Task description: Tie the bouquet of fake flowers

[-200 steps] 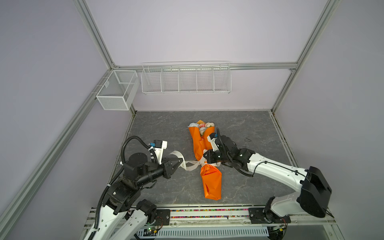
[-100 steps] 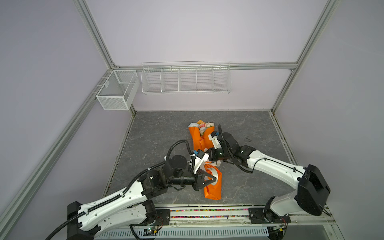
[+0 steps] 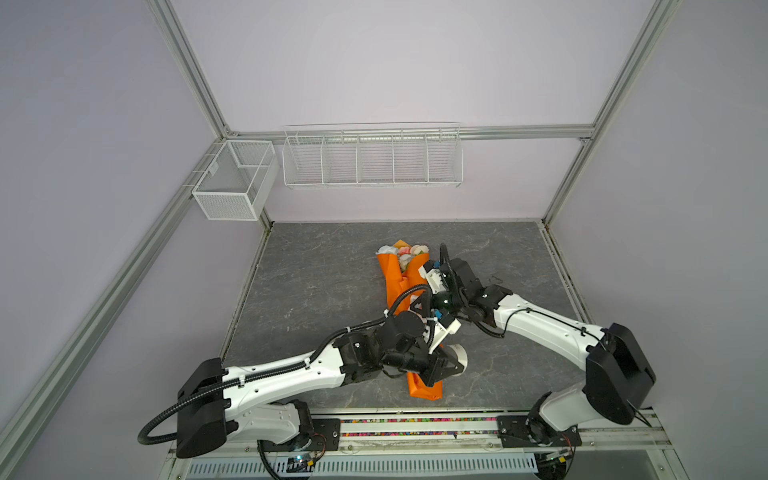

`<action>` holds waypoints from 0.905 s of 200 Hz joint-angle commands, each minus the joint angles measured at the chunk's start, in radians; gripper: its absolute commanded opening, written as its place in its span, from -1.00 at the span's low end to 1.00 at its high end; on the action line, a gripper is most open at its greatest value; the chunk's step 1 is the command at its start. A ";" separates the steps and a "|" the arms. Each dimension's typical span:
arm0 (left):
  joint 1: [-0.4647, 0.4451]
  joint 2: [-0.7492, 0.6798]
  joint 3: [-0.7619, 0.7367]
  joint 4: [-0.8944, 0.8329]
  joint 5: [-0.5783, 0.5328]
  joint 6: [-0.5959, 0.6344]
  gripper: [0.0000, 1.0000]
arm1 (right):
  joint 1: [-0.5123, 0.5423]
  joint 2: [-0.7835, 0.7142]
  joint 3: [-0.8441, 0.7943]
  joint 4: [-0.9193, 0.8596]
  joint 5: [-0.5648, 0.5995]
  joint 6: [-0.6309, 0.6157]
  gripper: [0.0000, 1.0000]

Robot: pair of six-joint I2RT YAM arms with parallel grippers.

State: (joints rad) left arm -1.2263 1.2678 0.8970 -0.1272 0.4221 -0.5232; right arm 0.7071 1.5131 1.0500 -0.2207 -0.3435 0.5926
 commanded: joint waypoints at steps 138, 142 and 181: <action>0.006 0.183 0.215 -0.138 -0.110 0.255 -0.07 | -0.075 0.037 0.045 -0.033 -0.081 -0.056 -0.86; 0.007 0.164 0.201 -0.136 -0.112 0.254 -0.07 | -0.075 0.039 0.045 -0.031 -0.082 -0.056 -0.86; 0.032 -0.006 0.094 -0.174 -0.164 0.196 -0.11 | -0.076 0.041 0.037 -0.013 -0.095 -0.047 -0.86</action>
State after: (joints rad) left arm -1.2144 1.3521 1.0412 -0.2687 0.3126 -0.2985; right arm 0.6300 1.5471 1.0828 -0.2501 -0.4137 0.5495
